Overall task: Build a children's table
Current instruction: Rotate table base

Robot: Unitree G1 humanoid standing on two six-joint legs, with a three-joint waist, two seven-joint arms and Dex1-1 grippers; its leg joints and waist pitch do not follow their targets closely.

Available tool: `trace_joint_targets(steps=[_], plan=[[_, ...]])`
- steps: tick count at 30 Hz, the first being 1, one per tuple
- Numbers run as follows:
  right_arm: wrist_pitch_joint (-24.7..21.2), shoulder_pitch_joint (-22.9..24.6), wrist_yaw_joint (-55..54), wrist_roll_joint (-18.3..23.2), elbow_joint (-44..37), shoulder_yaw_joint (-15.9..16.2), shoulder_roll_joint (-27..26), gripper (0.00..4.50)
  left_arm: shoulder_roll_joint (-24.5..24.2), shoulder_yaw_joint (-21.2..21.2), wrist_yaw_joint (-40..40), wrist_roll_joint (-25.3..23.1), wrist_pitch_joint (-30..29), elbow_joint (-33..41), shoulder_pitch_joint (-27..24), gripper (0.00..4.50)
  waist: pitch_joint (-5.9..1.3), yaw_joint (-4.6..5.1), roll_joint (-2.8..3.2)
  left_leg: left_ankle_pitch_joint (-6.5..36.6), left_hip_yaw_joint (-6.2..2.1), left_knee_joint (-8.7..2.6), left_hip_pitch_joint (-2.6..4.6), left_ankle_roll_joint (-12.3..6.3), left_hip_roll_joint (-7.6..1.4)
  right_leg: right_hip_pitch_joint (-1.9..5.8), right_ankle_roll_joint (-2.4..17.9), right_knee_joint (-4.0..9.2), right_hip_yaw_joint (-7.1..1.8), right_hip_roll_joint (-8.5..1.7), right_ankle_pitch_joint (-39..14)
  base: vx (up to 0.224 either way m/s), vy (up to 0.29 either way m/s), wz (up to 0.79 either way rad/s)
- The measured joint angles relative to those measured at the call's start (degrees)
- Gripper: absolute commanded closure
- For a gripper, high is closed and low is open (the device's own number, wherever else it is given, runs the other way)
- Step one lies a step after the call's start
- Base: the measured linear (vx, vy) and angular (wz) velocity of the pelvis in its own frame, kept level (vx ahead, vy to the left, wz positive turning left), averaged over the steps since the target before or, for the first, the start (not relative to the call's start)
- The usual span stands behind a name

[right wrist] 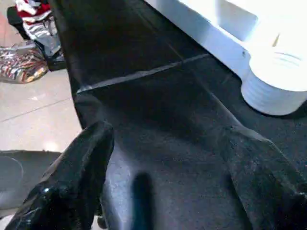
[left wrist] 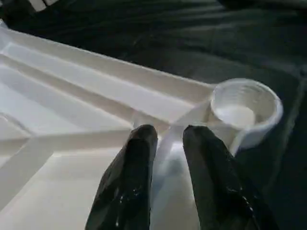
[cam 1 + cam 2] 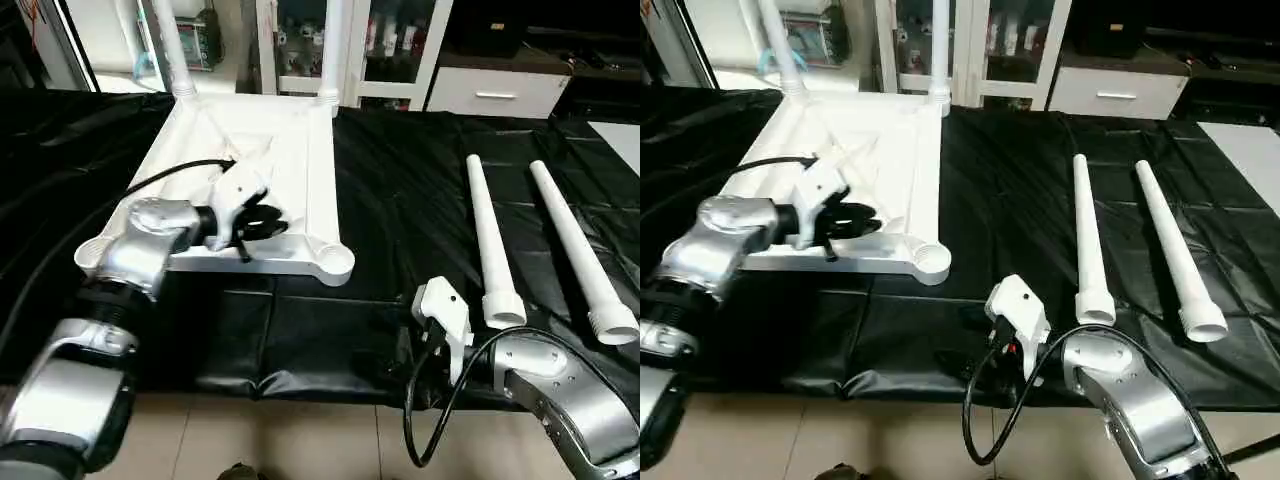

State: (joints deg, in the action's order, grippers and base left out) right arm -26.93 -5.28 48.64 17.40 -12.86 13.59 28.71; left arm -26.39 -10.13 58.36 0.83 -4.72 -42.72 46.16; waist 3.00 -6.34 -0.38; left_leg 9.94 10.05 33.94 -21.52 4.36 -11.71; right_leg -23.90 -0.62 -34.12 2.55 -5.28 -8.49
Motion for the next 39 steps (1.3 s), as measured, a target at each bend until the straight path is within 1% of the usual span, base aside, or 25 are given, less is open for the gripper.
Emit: trace_joint_targets(steps=[1, 2, 4, 8, 13, 16, 18, 20, 25, 26, 29, 30, 31, 33, 34, 35, 39], plan=[[0.0, 0.0, 0.0, 0.0, 0.0, 0.0, 0.0, 0.75, -0.2, -0.4, 1.2, 0.0, 0.6, 0.0, 0.0, 2.64, 0.00, -0.09, 0.00, 0.0, 0.00, 0.00, 0.08, 0.00, 0.01, 0.08, 0.0, 0.00, -0.02, 0.00, 0.0, 0.000, 0.000, 0.00], [0.0, 0.0, 0.0, 0.0, 0.0, 0.0, 0.0, 0.75, -0.3, -1.2, 2.3, -0.3, 1.7, -0.2, 0.0, 2.64, 0.00, -0.19, 0.00, 0.0, 0.01, 0.00, 0.15, 0.00, 0.01, 0.17, -0.2, 0.00, -0.03, -0.02, -0.1, 0.000, 0.000, 0.00], [0.0, 0.0, 0.0, 0.1, 0.0, 0.0, 0.0, 0.75, -0.4, -3.0, 2.8, -1.9, 4.4, -1.5, 0.2, 2.45, 0.00, -0.24, 0.00, 0.0, 0.00, 0.00, 0.23, 0.00, 0.03, 0.28, -0.3, 0.01, -0.06, -0.02, -0.2, 0.000, 0.000, 0.00], [0.0, 0.0, 0.1, 0.0, 0.0, 0.0, 0.3, 0.75, 1.6, -6.1, 2.8, -5.1, 9.2, -7.3, 1.3, 2.45, 0.00, -0.18, 0.00, 0.0, 0.00, 0.00, 0.25, 0.00, 0.05, 0.31, -0.4, 0.01, -0.11, -0.02, -0.2, 0.000, 0.000, 0.00], [0.0, 0.0, 0.1, 0.1, 0.0, 0.0, 0.6, 0.75, 3.2, -8.8, 1.5, -9.3, 12.5, -13.5, 3.7, 2.45, 0.00, -0.08, 0.00, 0.0, 0.00, 0.00, 0.25, 0.00, 0.04, 0.29, -0.4, 0.00, -0.08, -0.02, -0.1, 0.000, 0.000, 0.00], [0.0, 0.1, 0.1, 0.1, 0.0, -0.2, 0.8, 0.75, 3.5, -9.9, 0.6, -10.8, 13.6, -16.4, 5.2, 2.45, -0.01, 0.01, 0.01, 0.0, 0.00, 0.00, 0.26, 0.01, 0.04, 0.29, -0.3, 0.00, -0.08, -0.01, -0.1, 0.000, 0.000, 0.00], [0.0, 0.2, 0.0, 0.1, -0.1, -0.2, 0.8, 0.75, 3.9, -11.1, -2.5, -13.0, 15.1, -19.6, 6.5, 2.45, -0.02, -0.06, 0.07, 0.0, 0.00, 0.00, 0.25, 0.01, 0.04, 0.29, -0.2, 0.00, -0.08, -0.01, 0.0, 0.000, 0.000, 0.00], [0.0, 0.4, 0.0, 0.1, -0.2, -0.3, 0.8, 0.75, 4.0, -11.4, -5.1, -14.7, 15.8, -21.7, 6.9, 2.45, -0.03, -0.06, 0.10, 0.0, 0.00, 0.00, 0.25, 0.01, 0.04, 0.29, -0.1, 0.02, -0.09, -0.01, 0.0, 0.000, 0.000, 0.00], [-0.1, 1.2, -0.2, 0.1, -0.6, -0.4, 0.8, 0.75, 4.2, -12.4, -7.3, -16.7, 15.4, -24.9, 7.4, 2.45, 0.00, -0.07, 0.15, 0.0, 0.00, -0.01, 0.21, 0.01, 0.03, 0.27, -0.1, 0.05, -0.08, -0.01, 0.0, 0.000, 0.000, 0.00], [-0.1, 1.3, -0.2, 0.1, -0.6, -0.4, 0.8, 0.75, 4.2, -12.3, -7.6, -16.8, 15.1, -25.3, 7.5, 2.72, 0.00, -0.07, 0.16, 0.0, 0.00, -0.01, 0.22, 0.01, 0.03, 0.27, -0.1, 0.04, -0.08, -0.01, 0.0, 0.000, 0.000, 0.00], [-0.1, 1.3, -0.6, 0.1, -0.6, -0.5, 0.9, 0.75, 4.5, -11.7, -6.4, -16.2, 14.0, -26.3, 7.9, 2.82, 0.01, -0.08, 0.17, 0.0, 0.00, -0.01, 0.25, 0.01, 0.03, 0.29, -0.1, 0.04, -0.07, -0.01, 0.0, 0.000, 0.000, 0.00], [-0.1, 1.3, -0.7, 0.1, -0.6, -0.5, 0.9, 0.75, 4.5, -11.0, -5.8, -16.0, 13.5, -26.7, 8.2, 3.06, 0.01, -0.08, 0.17, 0.0, 0.00, -0.01, 0.25, 0.01, 0.03, 0.29, -0.1, 0.04, -0.07, -0.01, 0.0, 0.000, 0.000, 0.00], [-0.1, 1.3, -0.7, 0.1, -0.6, -0.5, 0.9, 0.75, 4.5, -10.8, -5.2, -15.8, 13.0, -27.1, 8.4, 3.06, 0.01, -0.07, 0.17, 0.0, 0.00, -0.01, 0.26, 0.01, 0.04, 0.30, -0.1, 0.04, -0.08, -0.01, 0.0, 0.000, 0.000, 0.00], [-0.1, 1.4, -0.7, 0.1, -0.6, -0.5, 0.9, 0.75, 5.1, -9.3, -3.9, -14.7, 11.6, -27.4, 8.5, 3.27, 0.02, -0.02, 0.20, 0.0, 0.00, -0.01, 0.26, 0.01, 0.04, 0.30, -0.1, 0.06, -0.10, -0.01, 0.0, 0.000, 0.000, 0.00], [-0.1, 1.4, -0.7, 0.1, -0.6, -0.5, 0.9, 0.75, 5.5, -9.0, -3.4, -14.2, 11.3, -27.4, 8.6, 3.27, 0.02, 0.04, 0.20, 0.0, 0.00, -0.01, 0.26, 0.01, 0.05, 0.30, -0.1, 0.06, -0.11, -0.01, 0.0, 0.000, 0.000, 0.00], [-0.1, 1.4, -0.7, 0.1, -0.6, -0.5, 0.8, 0.75, 5.8, -8.6, -2.9, -13.6, 10.9, -27.3, 8.6, 3.42, 0.02, 0.21, 0.20, 0.0, 0.00, -0.01, 0.27, 0.01, 0.05, 0.30, -0.1, 0.06, -0.11, -0.01, 0.0, 0.000, 0.000, 0.00], [-0.1, 1.5, -0.8, 0.1, -0.6, -0.5, 0.9, 0.75, 5.5, -8.0, -0.8, -12.4, 8.7, -26.2, 8.5, 3.66, 0.03, 0.94, 0.21, 0.0, 0.00, -0.10, 0.24, 0.01, 0.03, 0.21, -0.1, 0.06, -0.09, 0.01, 0.0, 0.000, 0.000, 0.00]])
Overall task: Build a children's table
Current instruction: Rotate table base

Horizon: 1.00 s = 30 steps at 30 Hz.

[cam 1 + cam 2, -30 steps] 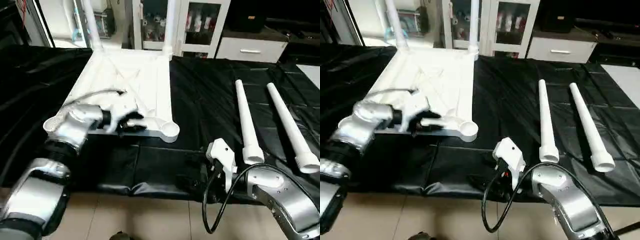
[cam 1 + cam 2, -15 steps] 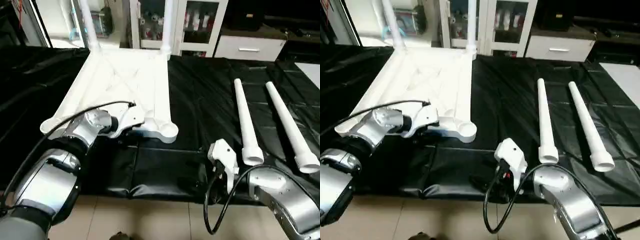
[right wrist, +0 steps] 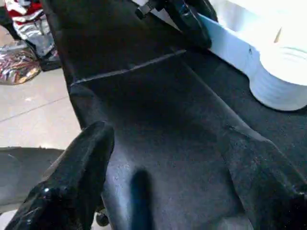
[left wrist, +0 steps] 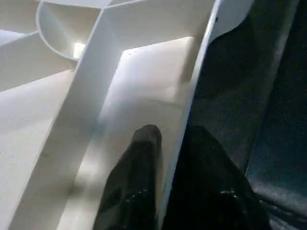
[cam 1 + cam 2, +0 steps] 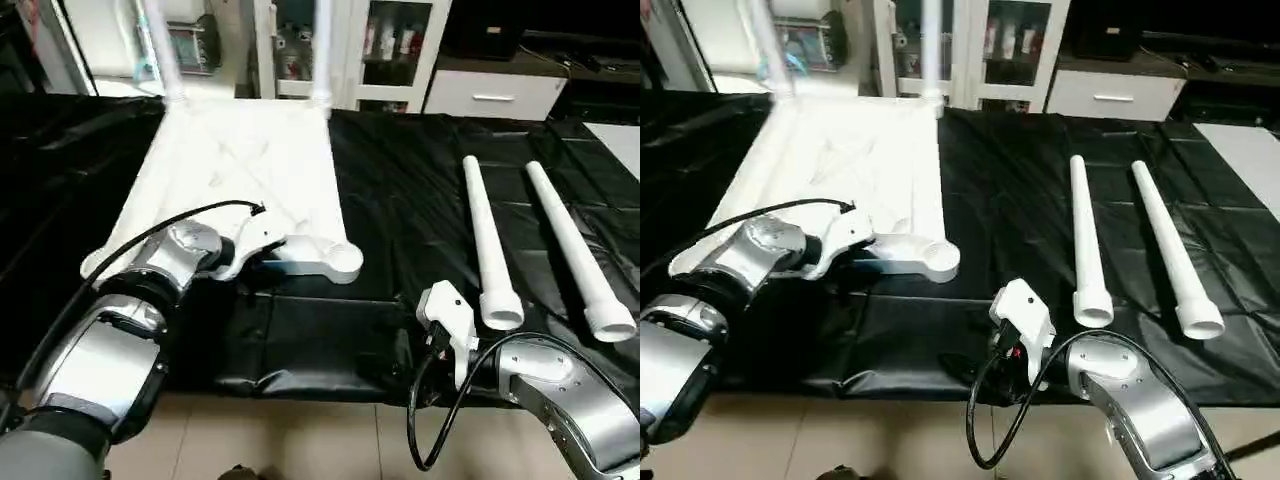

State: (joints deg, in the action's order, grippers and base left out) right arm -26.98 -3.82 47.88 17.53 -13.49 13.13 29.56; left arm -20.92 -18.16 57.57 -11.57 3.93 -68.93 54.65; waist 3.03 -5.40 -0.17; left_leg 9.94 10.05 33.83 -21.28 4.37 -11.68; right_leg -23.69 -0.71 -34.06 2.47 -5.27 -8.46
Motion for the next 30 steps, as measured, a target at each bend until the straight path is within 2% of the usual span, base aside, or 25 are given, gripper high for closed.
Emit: trace_joint_targets(steps=[7, 11, 13, 21, 24, 28, 29, 30], plan=[[0.0, 0.0, -0.2, 0.1, 0.0, 0.0, 0.0, 0.75, -2.0, 1.1, 2.0, 0.9, -4.1, 6.2, -3.3, 4.06, 0.02, 1.11, 0.02, 0.0, 0.04, -0.06, 0.04, 0.00, -0.04, -0.10, 0.0, -0.02, -0.01, 0.04, 0.0, 0.000, 0.000, 0.00], [0.0, 0.0, -0.2, 0.1, 0.0, 0.0, -0.1, 0.75, -5.3, 1.6, 3.8, 2.0, -7.4, 15.5, -8.6, 4.22, 0.02, 2.20, 0.03, 0.0, 0.06, -0.16, 0.20, 0.07, -0.05, -0.10, 0.0, -0.02, -0.01, 0.05, 0.0, 0.000, 0.000, 0.00], [0.0, 0.0, -0.2, 0.1, 0.0, 0.0, -0.1, 0.75, -6.6, 1.9, 4.5, 2.7, -9.1, 20.8, -11.7, 4.31, 0.01, 2.42, 0.02, 0.1, 0.06, -0.19, 0.22, 0.17, -0.05, -0.10, 0.0, -0.02, -0.01, 0.05, 0.0, 0.000, 0.000, 0.00], [0.0, -0.4, 0.1, 0.1, 0.0, 0.2, -0.2, 0.75, -9.4, 3.0, 5.1, 3.4, -14.3, 34.8, -19.5, 4.48, -0.01, 2.36, 0.00, 0.1, 0.07, -0.21, 0.30, 0.17, -0.04, -0.14, -0.2, -0.02, -0.03, 0.05, -0.1, 0.000, 0.000, 0.00], [0.0, -0.6, 0.1, 0.1, 0.4, 0.3, -0.2, 0.75, -10.0, 3.7, 4.0, 3.9, -12.5, 40.0, -23.4, 4.48, -0.02, 2.10, -0.01, 0.1, 0.07, -0.21, 0.25, 0.17, -0.04, -0.17, -0.2, -0.01, -0.03, 0.04, -0.2, 0.000, 0.000, 0.00], [0.1, -1.5, 0.1, 0.0, 0.6, 0.3, -0.4, 0.75, -10.1, 3.0, 3.5, 3.0, -8.9, 40.1, -23.8, 4.48, -0.02, 1.45, 0.00, 0.1, 0.07, -0.21, 0.20, 0.17, -0.01, -0.21, -0.3, -0.02, -0.06, 0.04, -0.2, 0.000, 0.000, 0.00], [0.1, -1.5, 0.1, 0.0, 0.6, 0.3, -0.4, 0.75, -10.1, 2.9, 3.6, 3.1, -9.1, 40.2, -23.8, 4.04, -0.02, 1.30, 0.00, 0.1, 0.08, -0.20, 0.19, 0.17, 0.00, -0.21, -0.3, -0.01, -0.08, 0.04, -0.2, 0.000, 0.000, 0.00], [0.1, -1.5, 0.1, 0.0, 0.6, 0.3, -0.4, 0.75, -10.1, 2.9, 3.7, 3.1, -9.6, 40.4, -23.8, 4.04, -0.02, 1.17, 0.00, 0.1, 0.08, -0.20, 0.19, 0.17, 0.00, -0.21, -0.3, -0.01, -0.09, 0.04, -0.2, 0.000, 0.000, 0.00]])
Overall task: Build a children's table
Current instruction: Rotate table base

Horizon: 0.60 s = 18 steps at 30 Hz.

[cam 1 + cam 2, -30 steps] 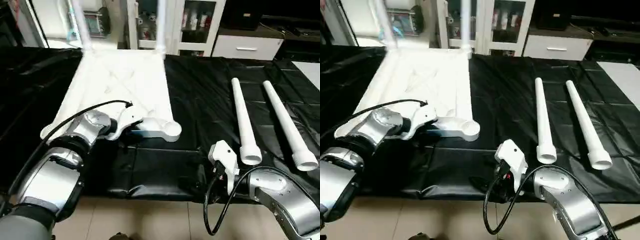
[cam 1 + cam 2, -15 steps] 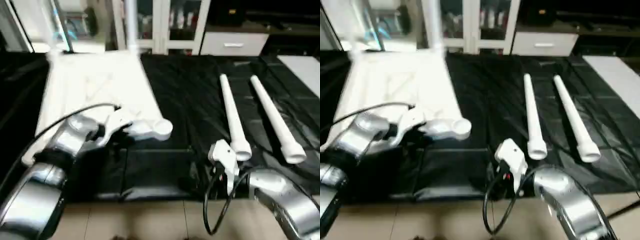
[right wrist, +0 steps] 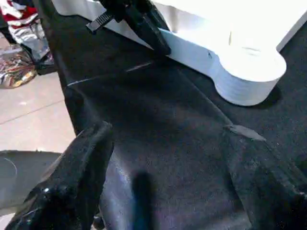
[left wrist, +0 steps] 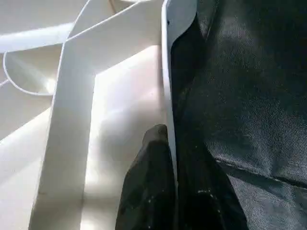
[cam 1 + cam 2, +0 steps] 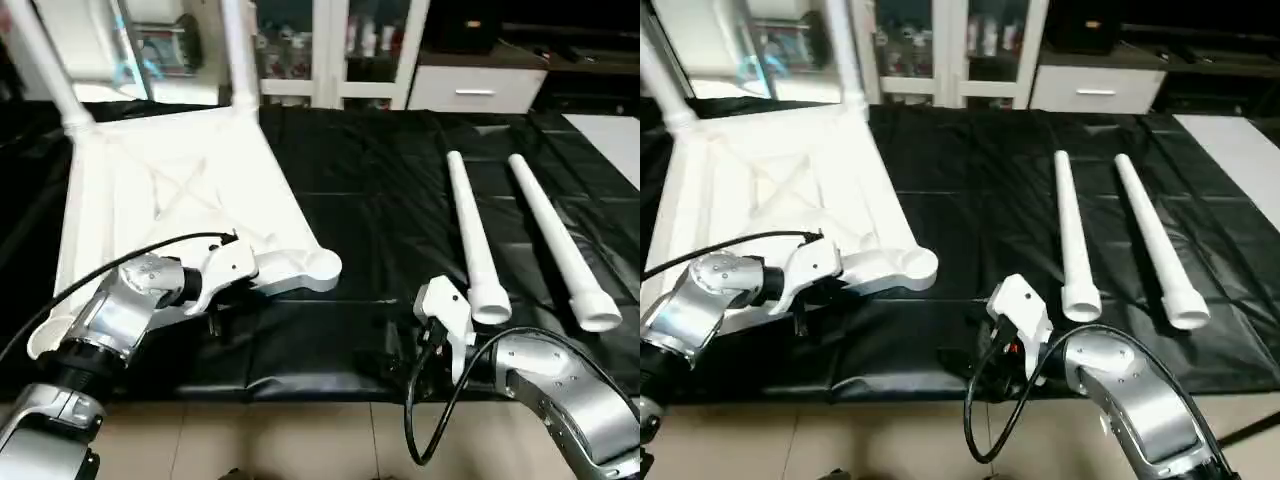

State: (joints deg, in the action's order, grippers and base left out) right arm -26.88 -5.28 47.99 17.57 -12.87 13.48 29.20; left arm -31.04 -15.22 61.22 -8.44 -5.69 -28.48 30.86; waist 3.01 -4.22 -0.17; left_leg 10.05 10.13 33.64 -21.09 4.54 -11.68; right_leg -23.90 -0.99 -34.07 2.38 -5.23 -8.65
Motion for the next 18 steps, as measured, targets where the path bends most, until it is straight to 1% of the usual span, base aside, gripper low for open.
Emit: trace_joint_targets(steps=[1, 2, 3, 4, 5, 7, 10, 12, 14, 15, 16, 18], plan=[[0.0, 0.0, 0.0, 0.0, 0.0, 0.0, 0.0, 0.75, 0.0, 0.1, -0.1, 0.1, -0.7, 0.3, 0.0, 3.92, 0.00, -0.10, 0.00, 0.0, 0.00, 0.01, 0.00, 0.00, 0.00, 0.00, 0.0, 0.00, 0.00, 0.00, 0.0, 0.000, 0.000, 0.00], [0.0, 0.0, -0.1, -0.1, 0.0, 0.0, 0.0, 0.75, 0.0, 0.3, -0.2, 0.4, -1.4, 0.7, 0.0, 3.92, 0.01, -0.13, -0.01, 0.0, 0.01, 0.01, -0.02, 0.00, 0.00, -0.02, 0.0, 0.00, -0.01, 0.00, 0.0, 0.000, 0.000, 0.00], [0.0, 0.0, -0.1, -0.1, 0.0, 0.0, 0.0, 0.75, 0.0, 0.5, -0.3, 0.9, -1.9, 1.0, 0.0, 3.78, 0.01, -0.21, -0.02, 0.0, 0.01, 0.01, -0.03, 0.00, 0.00, -0.03, 0.1, 0.00, -0.01, 0.00, 0.0, 0.000, 0.000, 0.00], [0.0, 0.0, -0.1, -0.1, 0.0, 0.0, 0.0, 0.75, 0.0, 0.5, -0.3, 1.1, -2.2, 1.5, 0.0, 3.78, 0.01, -0.33, -0.02, 0.0, 0.01, 0.00, -0.03, 0.00, 0.00, -0.03, 0.1, 0.00, -0.01, 0.00, 0.1, 0.000, 0.000, 0.00], [0.0, 0.0, -0.1, -0.1, 0.0, 0.0, 0.0, 0.75, 0.0, 0.7, -0.3, 1.4, -2.2, 1.9, 0.0, 3.54, 0.01, -0.53, -0.02, 0.0, 0.01, 0.00, -0.03, 0.00, 0.00, -0.03, 0.1, -0.01, 0.00, 0.00, 0.1, 0.000, 0.000, 0.00], [0.0, 0.0, -0.3, -0.1, 0.0, 0.0, 0.0, 0.75, 0.0, 1.0, -0.7, 1.5, -1.7, 2.4, 0.0, 3.51, 0.01, -0.77, -0.02, 0.0, 0.01, 0.01, -0.02, 0.00, -0.01, -0.03, 0.1, -0.02, 0.01, 0.00, 0.1, 0.000, 0.000, 0.00], [0.0, -0.2, -0.6, 0.0, 0.4, -0.4, -0.4, 0.75, -0.1, 1.8, -0.6, 2.5, -1.4, 2.5, 0.1, 3.51, 0.01, -0.85, -0.03, 0.0, 0.01, 0.02, -0.02, 0.00, -0.01, -0.02, 0.0, -0.02, 0.00, 0.00, 0.0, 0.000, 0.000, 0.00], [-0.6, -1.5, -1.5, 0.8, 1.3, -1.7, -1.7, 0.75, -0.1, 3.5, 0.0, 4.8, -3.3, 3.5, 0.0, 3.51, 0.05, -0.82, -0.08, 0.0, 0.01, 0.05, -0.05, 0.00, -0.01, -0.07, 0.0, -0.06, 0.00, 0.00, 0.0, 0.000, 0.000, 0.00], [-1.3, -3.5, -3.1, 2.2, 1.9, -4.4, -3.1, 0.75, -0.1, 6.0, -0.1, 7.2, -4.9, 5.7, 0.4, 3.51, 0.05, -0.81, -0.09, 0.0, 0.01, 0.06, -0.02, 0.01, -0.01, -0.06, 0.1, -0.08, 0.00, 0.00, 0.1, 0.000, 0.000, 0.00], [-2.1, -5.3, -5.1, 3.3, 2.8, -6.2, -4.8, 0.75, -0.7, 7.4, 0.1, 8.7, -5.6, 6.6, 0.9, 3.51, 0.05, -0.69, -0.09, 0.0, 0.01, 0.05, 0.03, 0.01, 0.00, -0.04, 0.1, -0.11, 0.00, 0.00, 0.1, 0.000, 0.000, 0.00], [-2.6, -7.6, -7.5, 3.6, 4.3, -8.0, -6.5, 0.58, -1.1, 8.6, 0.1, 9.5, -5.9, 7.2, 1.3, 3.50, 0.05, -0.55, -0.08, 0.0, 0.00, 0.08, 0.03, 0.02, -0.01, -0.09, 0.1, -0.13, 0.01, 0.00, 0.1, 0.000, 0.000, 0.00], [-3.0, -13.0, -13.3, 3.8, 8.5, -11.4, -8.4, 0.41, -1.4, 10.6, -0.2, 11.3, -6.7, 7.7, 2.7, 3.51, 0.04, -0.57, -0.06, 0.0, 0.00, 0.09, 0.06, 0.04, 0.00, -0.08, 0.1, -0.14, 0.01, 0.00, 0.1, 0.000, 0.000, 0.00]])
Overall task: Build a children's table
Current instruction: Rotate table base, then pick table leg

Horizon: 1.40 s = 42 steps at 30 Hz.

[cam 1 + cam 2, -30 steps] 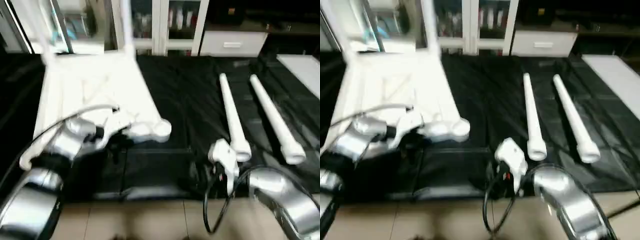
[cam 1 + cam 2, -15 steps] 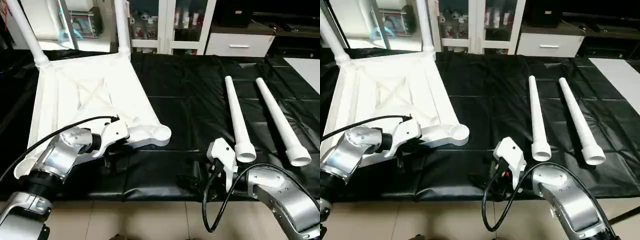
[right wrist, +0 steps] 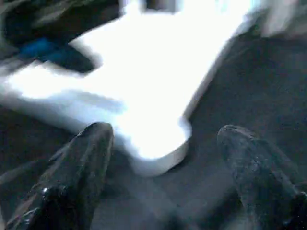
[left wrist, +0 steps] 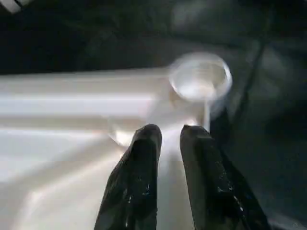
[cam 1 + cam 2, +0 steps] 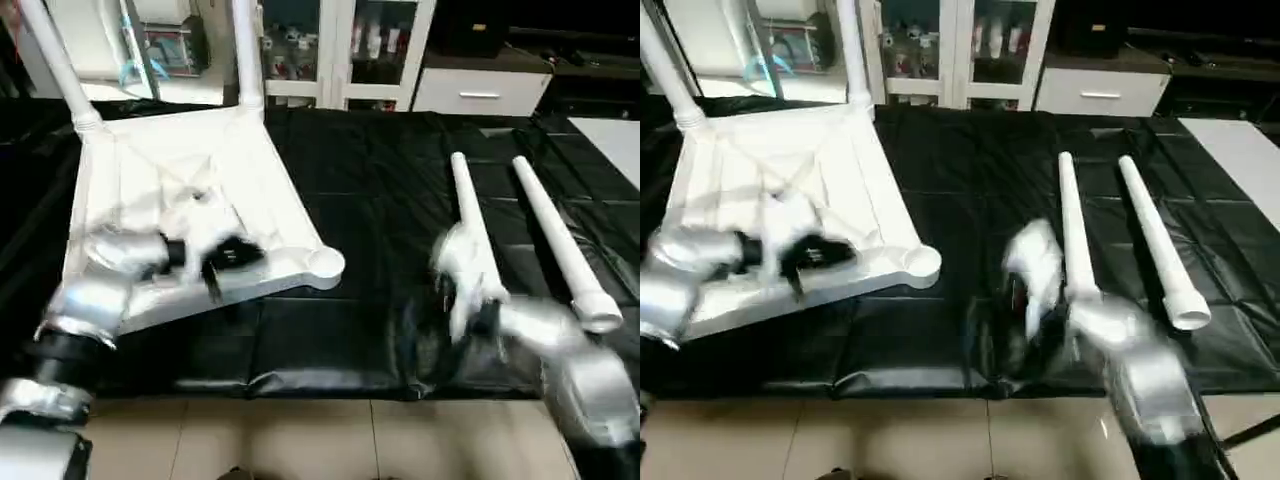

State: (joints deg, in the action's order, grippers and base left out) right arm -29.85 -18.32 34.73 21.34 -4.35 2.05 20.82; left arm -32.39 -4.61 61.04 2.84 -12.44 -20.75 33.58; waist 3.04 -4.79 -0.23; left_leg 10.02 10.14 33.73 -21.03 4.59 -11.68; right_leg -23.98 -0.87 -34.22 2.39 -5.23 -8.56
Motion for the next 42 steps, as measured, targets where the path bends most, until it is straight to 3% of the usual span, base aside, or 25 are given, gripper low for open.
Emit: trace_joint_targets(steps=[3, 8, 12, 15, 20, 28, 29, 33, 42], plan=[[0.3, -7.0, -7.5, -3.2, 8.3, -2.8, -0.2, 0.06, -0.1, 2.3, -0.9, 2.0, -0.9, 1.2, 0.6, 3.51, -0.02, -0.11, -0.01, 0.0, 0.00, 0.07, 0.00, 0.04, 0.01, 0.04, 0.1, -0.05, -0.02, 0.00, 0.0, 0.000, 0.000, 0.00], [0.5, -16.1, -19.7, -10.1, 25.6, -3.6, -0.1, 0.06, 2.3, 1.8, -0.4, 5.2, -6.0, 10.7, -0.5, 3.51, 0.02, -0.38, -0.10, 0.0, 0.17, 0.18, -0.18, 0.06, -0.01, -0.02, 0.3, -0.17, -0.08, -0.05, 0.2, 0.000, 0.000, 0.00], [-0.3, -20.7, -24.3, -11.0, 34.4, -4.2, 0.0, 0.06, 3.4, -0.2, 0.9, 8.5, -10.5, 17.6, -1.7, 3.51, 0.02, -0.02, -0.10, 0.0, 0.39, 0.14, -0.28, 0.02, -0.03, -0.18, 0.3, -0.23, -0.07, -0.03, 0.0, 0.000, 0.000, 0.00], [-4.6, -24.4, -26.6, -11.5, 42.0, -5.9, 0.7, 0.06, 3.7, -3.6, 2.7, 11.8, -15.1, 24.9, -3.3, 3.51, 0.09, 0.00, -0.26, 0.0, 0.49, 0.13, -0.36, 0.02, -0.06, -0.33, 0.3, -0.41, -0.07, -0.03, -0.1, 0.000, 0.000, 0.00], [-10.5, -25.3, -28.2, -12.2, 48.9, -6.3, 0.6, 0.06, 3.4, -5.4, 3.7, 13.6, -20.3, 30.6, -4.5, 3.51, 0.17, -0.02, -0.42, -0.1, 0.53, 0.25, -0.30, 0.15, -0.10, -0.49, 0.3, -0.92, -0.09, -0.02, -0.3, 0.000, 0.000, 0.00], [-13.9, -27.5, -27.5, -12.0, 53.8, -7.8, 0.6, 0.06, 2.5, -6.7, 2.3, 13.7, -23.3, 32.3, -4.9, 3.51, 0.14, 0.28, -0.46, -0.1, 0.49, 0.50, -0.27, 0.17, -0.11, -0.46, 0.1, -1.04, -0.11, -0.02, -0.4, 0.000, 0.000, 0.00], [-14.0, -27.7, -27.5, -12.0, 54.1, -8.0, 0.6, 0.32, 2.3, -6.9, 2.3, 13.7, -23.5, 32.3, -4.9, 3.51, 0.13, 0.25, -0.46, -0.1, 0.48, 0.54, -0.27, 0.17, -0.11, -0.44, 0.1, -1.05, -0.10, -0.02, -0.4, 0.000, 0.000, 0.00], [-14.5, -28.1, -27.6, -11.7, 54.6, -8.4, 0.6, 0.46, 2.0, -7.1, 2.3, 13.6, -23.6, 32.3, -4.9, 3.51, 0.13, 0.08, -0.46, -0.1, 0.47, 0.61, -0.28, 0.17, -0.11, -0.41, 0.3, -1.06, -0.11, -0.02, -0.3, 0.000, 0.000, 0.00], [-14.6, -28.5, -26.7, -11.9, 55.4, -8.6, 0.6, 1.26, 0.8, -7.8, 1.8, 12.7, -22.6, 32.3, -4.9, 3.51, 0.13, 0.00, -0.46, -0.1, 0.47, 0.60, -0.29, 0.17, -0.12, -0.41, 0.4, -1.04, -0.10, -0.02, -0.2, 0.000, 0.000, 0.00]])
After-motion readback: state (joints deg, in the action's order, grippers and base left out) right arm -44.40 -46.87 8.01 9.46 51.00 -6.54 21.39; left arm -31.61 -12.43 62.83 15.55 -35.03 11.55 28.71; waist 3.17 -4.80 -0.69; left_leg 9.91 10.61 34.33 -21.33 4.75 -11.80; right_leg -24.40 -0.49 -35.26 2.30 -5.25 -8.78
